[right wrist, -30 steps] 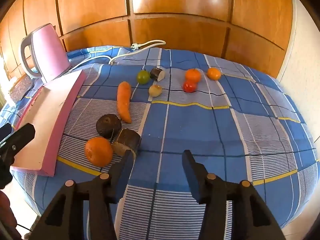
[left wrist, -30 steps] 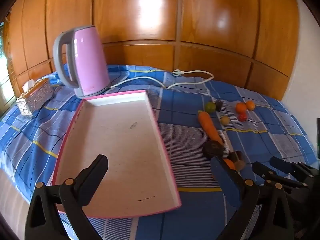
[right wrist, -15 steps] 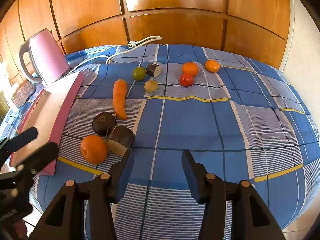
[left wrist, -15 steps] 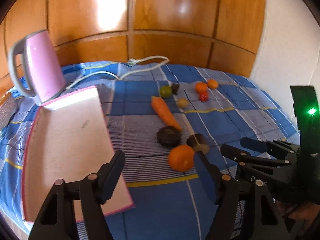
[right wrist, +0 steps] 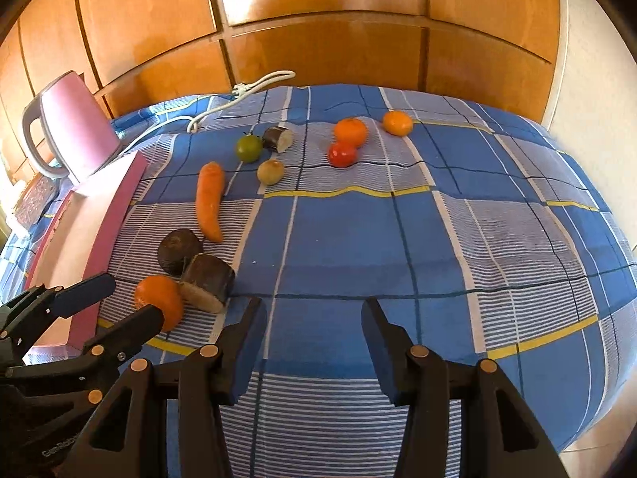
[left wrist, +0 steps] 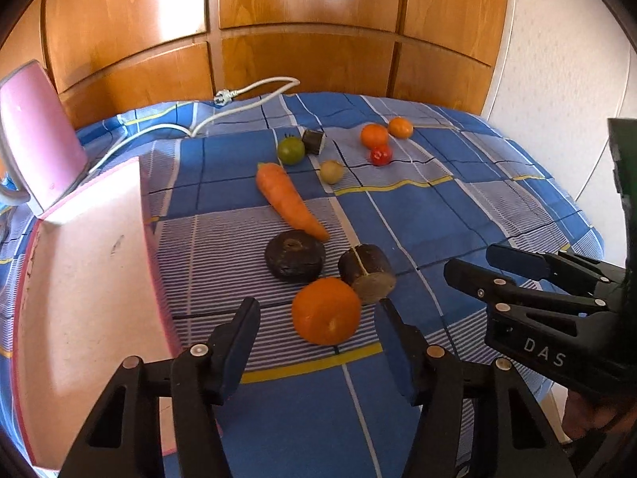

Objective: Organize fruits
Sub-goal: 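Grasp the mandarin orange with the left tool while the right tool reaches the dark cylinder, then close the right tool on the dark cylinder while the left tool lifts the orange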

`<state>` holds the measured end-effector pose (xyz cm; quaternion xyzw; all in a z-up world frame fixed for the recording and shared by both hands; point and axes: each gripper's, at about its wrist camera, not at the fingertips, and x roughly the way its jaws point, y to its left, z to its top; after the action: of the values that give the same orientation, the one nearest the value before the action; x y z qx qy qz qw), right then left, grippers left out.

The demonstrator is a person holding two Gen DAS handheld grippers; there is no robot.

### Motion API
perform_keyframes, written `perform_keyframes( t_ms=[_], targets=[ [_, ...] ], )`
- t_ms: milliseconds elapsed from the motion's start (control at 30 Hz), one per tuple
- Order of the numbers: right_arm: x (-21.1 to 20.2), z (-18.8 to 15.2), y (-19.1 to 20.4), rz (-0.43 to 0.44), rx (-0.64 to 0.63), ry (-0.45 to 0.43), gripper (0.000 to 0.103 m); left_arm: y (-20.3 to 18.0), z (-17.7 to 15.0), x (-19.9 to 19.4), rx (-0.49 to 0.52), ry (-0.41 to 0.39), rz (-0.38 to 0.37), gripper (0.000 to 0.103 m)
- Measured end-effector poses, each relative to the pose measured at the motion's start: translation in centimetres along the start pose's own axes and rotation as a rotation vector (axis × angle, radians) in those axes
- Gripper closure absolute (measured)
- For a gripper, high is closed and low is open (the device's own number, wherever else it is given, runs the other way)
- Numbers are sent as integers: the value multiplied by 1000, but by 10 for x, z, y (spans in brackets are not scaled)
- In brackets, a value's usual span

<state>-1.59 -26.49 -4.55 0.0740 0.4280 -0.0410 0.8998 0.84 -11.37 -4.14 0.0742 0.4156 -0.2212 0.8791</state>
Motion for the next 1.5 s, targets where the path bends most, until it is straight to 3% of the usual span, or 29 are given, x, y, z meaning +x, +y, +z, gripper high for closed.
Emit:
perform_keyframes(
  t_ms=[167,233,400,533,767,1033,1167,1267,1333,1500],
  targets=[
    [1,0,-5,-6,8,2,52,-1,1,12,-10,21,-4,44],
    [2,-1,-6,-6,11,6,52,-2,1,17,-10,34,-9,55],
    [3,-1,-7,5,23,12,52,0,0,28,-24,59,-21,56],
    [3,-1,-7,19,29,16,52,0,-1,31,-25,57,-39,63],
    [6,3,-1,114,43,26,52,9,-3,25,-59,36,-53,65],
    [20,15,14,279,86,53,52,10,-9,20,-49,24,-44,65],
    [30,23,24,318,84,78,52,8,-11,21,-29,23,-26,65],
    [42,23,31,312,69,121,53,8,-12,21,-27,19,-23,65],
    [49,23,33,320,67,150,66,8,-13,20,-26,17,-23,65],
    [44,22,36,241,30,127,66,9,-12,20,-29,15,-26,65]
  ],
)
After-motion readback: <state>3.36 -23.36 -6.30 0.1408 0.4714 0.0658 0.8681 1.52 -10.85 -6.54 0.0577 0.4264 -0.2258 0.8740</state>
